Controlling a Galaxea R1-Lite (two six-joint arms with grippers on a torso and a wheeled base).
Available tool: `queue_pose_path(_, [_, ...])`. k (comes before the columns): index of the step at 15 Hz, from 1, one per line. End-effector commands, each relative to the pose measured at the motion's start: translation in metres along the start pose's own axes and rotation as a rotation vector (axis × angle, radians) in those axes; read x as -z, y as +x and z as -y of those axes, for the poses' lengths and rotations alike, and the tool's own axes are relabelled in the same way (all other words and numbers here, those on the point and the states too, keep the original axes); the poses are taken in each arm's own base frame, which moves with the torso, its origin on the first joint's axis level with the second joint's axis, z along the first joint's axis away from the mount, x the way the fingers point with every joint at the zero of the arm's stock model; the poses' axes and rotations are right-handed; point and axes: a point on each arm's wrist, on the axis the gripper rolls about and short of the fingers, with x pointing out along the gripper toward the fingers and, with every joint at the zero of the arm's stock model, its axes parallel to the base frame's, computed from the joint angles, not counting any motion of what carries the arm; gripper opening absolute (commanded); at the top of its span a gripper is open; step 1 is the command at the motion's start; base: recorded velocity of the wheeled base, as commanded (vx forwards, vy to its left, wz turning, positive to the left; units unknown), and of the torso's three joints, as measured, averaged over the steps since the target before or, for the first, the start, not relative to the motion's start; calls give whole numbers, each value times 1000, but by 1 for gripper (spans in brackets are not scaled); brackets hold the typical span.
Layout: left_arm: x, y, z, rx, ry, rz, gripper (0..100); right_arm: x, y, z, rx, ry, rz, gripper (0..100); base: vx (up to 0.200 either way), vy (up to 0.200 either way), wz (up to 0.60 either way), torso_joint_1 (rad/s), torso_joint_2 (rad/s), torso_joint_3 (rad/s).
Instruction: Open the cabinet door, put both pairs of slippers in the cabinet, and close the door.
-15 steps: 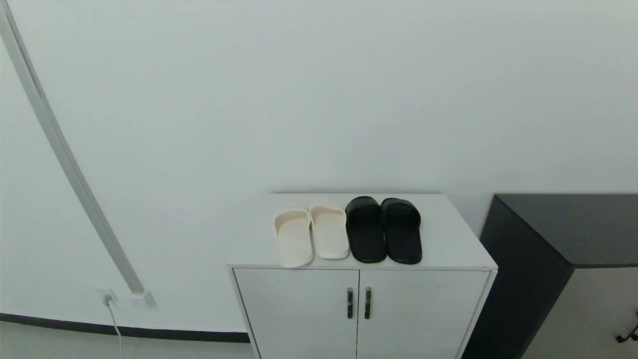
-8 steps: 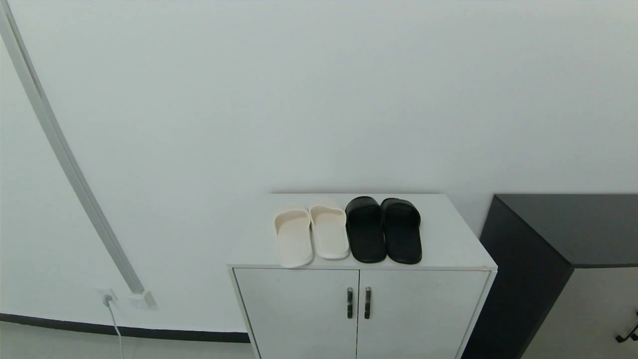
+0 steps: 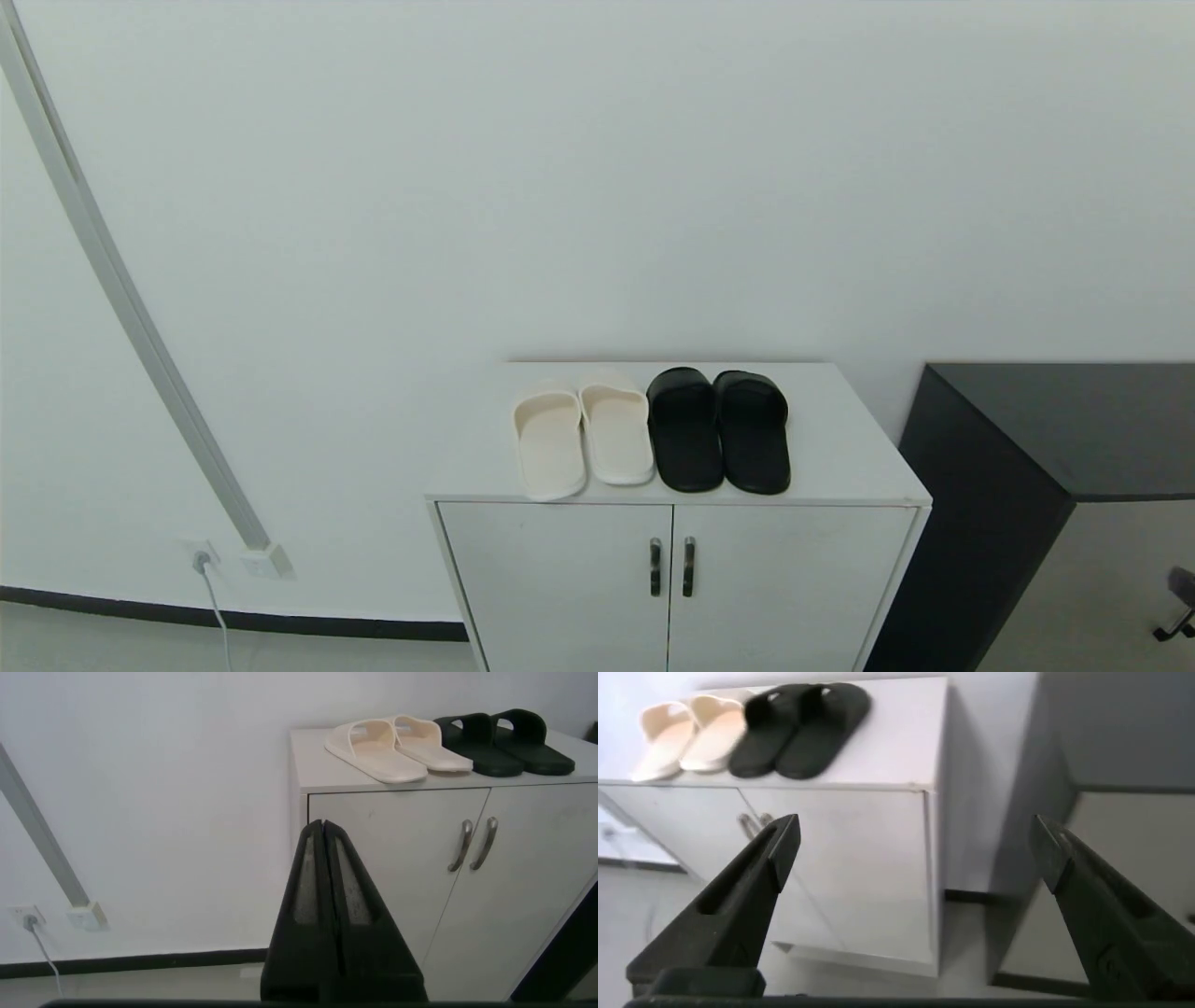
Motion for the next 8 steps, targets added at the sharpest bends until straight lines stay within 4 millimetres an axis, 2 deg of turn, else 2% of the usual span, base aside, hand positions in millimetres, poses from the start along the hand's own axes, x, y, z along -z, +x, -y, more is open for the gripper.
queue_pose_path(1, [0, 0, 0, 0, 1, -2, 0, -28, 60, -26, -115, 37, -109, 100, 0, 0, 0, 0, 0, 0])
queue_pose_path(5, [0, 0, 0, 0, 1, -2, 0, -59, 91, -69, -123, 4, -85, 100, 0, 0, 0, 0, 0, 0])
queue_pose_path(8, [0, 0, 0, 0, 2, -2, 0, -65, 113, -100, -105, 6, -83, 100, 0, 0, 0, 0, 0, 0])
